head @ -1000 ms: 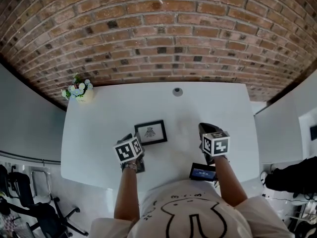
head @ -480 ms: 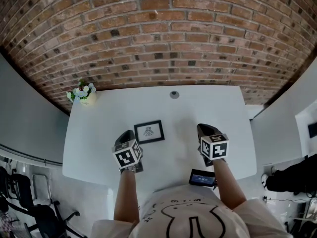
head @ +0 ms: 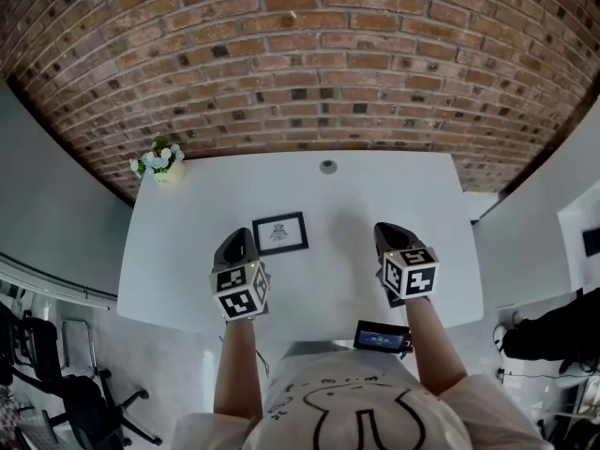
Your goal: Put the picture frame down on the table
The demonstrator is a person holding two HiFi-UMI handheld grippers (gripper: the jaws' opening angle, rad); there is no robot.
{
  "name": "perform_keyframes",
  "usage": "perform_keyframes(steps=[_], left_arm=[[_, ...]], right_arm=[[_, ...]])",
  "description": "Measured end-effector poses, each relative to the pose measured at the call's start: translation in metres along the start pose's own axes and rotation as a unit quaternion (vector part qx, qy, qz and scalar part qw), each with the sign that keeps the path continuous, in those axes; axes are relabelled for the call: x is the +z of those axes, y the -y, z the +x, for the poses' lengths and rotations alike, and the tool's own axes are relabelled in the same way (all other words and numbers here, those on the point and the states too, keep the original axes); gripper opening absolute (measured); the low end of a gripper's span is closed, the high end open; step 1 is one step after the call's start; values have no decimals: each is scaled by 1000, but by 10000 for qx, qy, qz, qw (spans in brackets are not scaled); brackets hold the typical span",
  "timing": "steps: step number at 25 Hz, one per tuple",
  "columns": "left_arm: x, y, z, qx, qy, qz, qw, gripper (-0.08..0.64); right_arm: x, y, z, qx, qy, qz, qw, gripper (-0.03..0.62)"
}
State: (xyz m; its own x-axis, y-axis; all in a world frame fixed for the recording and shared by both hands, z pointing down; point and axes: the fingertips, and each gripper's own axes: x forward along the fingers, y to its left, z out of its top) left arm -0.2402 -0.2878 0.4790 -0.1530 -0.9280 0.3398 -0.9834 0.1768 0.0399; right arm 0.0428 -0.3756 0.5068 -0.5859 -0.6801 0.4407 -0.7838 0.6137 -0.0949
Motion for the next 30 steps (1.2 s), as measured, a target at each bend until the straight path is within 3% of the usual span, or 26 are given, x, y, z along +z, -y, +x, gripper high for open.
perform_keyframes(steps=[7, 13, 19, 24, 30], left_arm=[[17, 6, -8, -285, 301, 407, 9983, 12], [41, 7, -21, -519, 908, 505, 9932, 11], [74, -7, -36, -536, 1498, 596, 9855, 11], [90, -13, -45, -691, 1799, 510, 9799, 11], [109, -16, -52, -789, 2061, 642, 9732, 11]], right_arm=[[18, -10, -8, 35, 342, -108, 9994, 17], [43, -23, -17, 178, 875, -239, 9957, 17], [69, -32, -26, -39, 1196, -594, 9910, 17], [87, -43, -42, -127, 1656, -875, 9822, 17], [99, -52, -53, -235, 1854, -956, 9777, 17]])
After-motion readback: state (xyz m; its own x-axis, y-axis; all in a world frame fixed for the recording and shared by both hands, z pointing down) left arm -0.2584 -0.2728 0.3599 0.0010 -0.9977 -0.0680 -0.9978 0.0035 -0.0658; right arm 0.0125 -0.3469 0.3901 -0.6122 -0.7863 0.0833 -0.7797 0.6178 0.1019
